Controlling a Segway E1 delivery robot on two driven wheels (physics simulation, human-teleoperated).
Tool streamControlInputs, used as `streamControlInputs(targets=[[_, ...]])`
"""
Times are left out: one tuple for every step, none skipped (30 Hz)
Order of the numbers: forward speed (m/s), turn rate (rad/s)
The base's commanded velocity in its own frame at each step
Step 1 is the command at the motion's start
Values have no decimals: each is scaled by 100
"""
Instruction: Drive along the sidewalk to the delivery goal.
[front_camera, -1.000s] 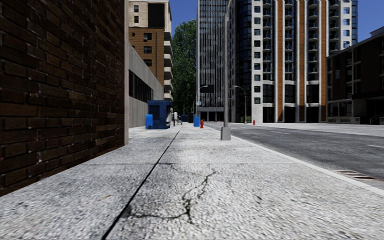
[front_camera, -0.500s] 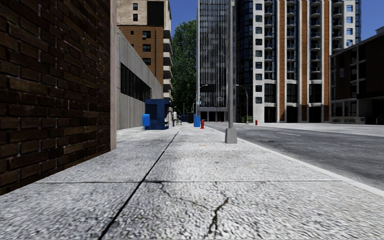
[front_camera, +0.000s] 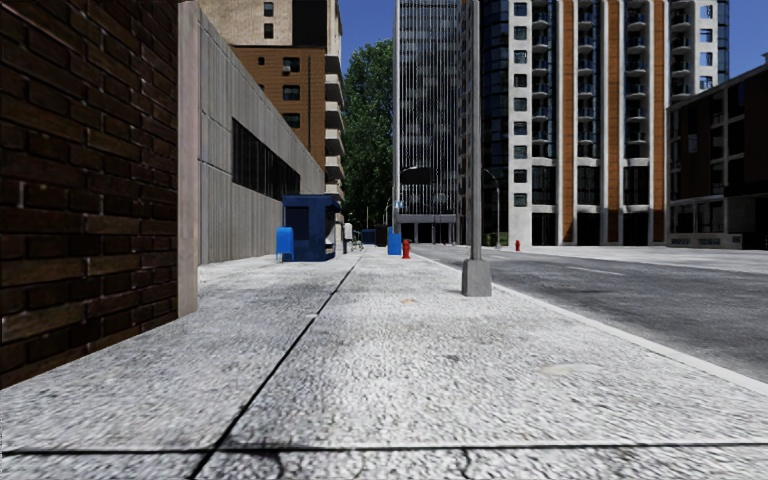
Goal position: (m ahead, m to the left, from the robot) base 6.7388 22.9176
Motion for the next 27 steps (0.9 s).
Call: streamControlInputs(targets=[[200, 0], [200, 0], [200, 0], [200, 0], [200, 0], [200, 0], [200, 0], [200, 0], [200, 0], [200, 0], [200, 0], [200, 0], [200, 0], [200, 0], [200, 0], [200, 0], [200, 0], [200, 0], [200, 0], [200, 6], [200, 6], [200, 16], [200, 29], [200, 36], [200, 39], [200, 39], [200, 45]])
